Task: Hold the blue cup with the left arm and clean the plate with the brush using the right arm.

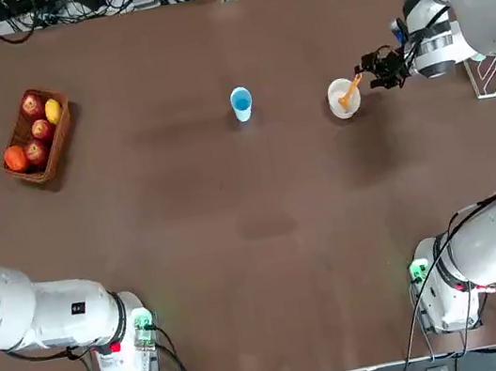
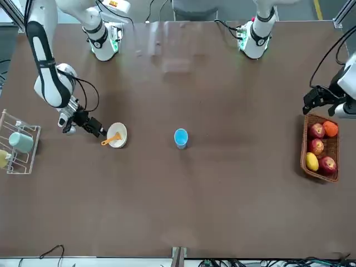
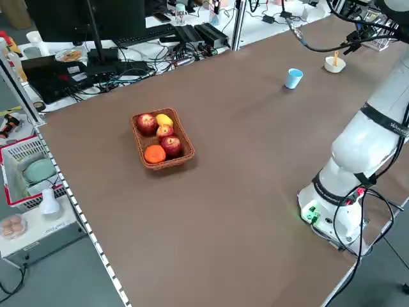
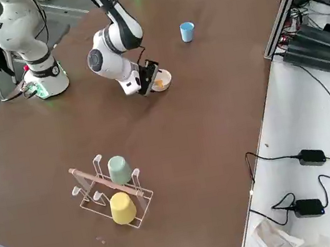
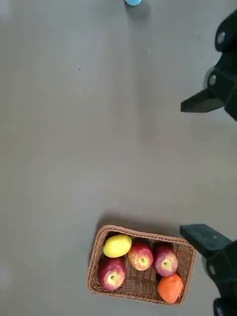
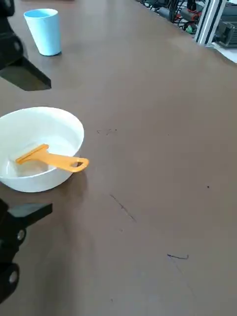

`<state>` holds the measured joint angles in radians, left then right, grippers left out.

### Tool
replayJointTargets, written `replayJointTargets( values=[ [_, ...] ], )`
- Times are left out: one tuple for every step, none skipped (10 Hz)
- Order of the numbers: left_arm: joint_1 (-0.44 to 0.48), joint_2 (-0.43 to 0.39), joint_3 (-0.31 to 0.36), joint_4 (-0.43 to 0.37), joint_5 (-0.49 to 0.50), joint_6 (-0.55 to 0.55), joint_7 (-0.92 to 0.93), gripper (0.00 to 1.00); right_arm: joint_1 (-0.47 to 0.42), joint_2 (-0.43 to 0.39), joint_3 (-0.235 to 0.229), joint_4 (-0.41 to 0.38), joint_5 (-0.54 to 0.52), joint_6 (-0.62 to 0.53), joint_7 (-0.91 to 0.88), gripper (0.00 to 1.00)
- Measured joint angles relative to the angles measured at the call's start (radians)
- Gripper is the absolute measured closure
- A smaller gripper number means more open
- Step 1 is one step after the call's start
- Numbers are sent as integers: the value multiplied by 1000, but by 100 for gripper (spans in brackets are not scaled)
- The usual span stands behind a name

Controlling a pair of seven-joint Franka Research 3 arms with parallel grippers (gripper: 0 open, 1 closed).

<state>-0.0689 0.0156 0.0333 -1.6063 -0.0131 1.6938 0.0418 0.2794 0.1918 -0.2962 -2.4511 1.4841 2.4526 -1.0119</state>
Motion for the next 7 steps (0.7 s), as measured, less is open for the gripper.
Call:
replayJointTargets(
  values=[
    [0, 0, 0, 6, 0, -11, 1, 0, -1, 0, -1, 5, -25, 0, 8, 0],
    [-1, 1, -1, 13, 0, -13, 1, 0, -4, 0, -2, 12, -95, 2, 44, 0],
    [-2, 1, -1, 20, 0, -13, 1, 0, -15, 0, -2, 27, -199, 2, 115, 0],
    [-4, 2, -1, 25, 0, -15, 2, 0, -31, 0, -3, 47, -293, -1, 190, 0],
    [-6, 5, -1, 27, 0, -16, 2, 0, -43, -1, -3, 70, -373, -9, 266, 0],
    [-8, 8, -2, 30, 0, -16, 2, 0, -50, -1, -3, 93, -447, -24, 339, 0],
    [-10, 11, -5, 37, 0, -16, 2, 0, -58, -1, -3, 125, -538, -54, 430, 0]
  ],
)
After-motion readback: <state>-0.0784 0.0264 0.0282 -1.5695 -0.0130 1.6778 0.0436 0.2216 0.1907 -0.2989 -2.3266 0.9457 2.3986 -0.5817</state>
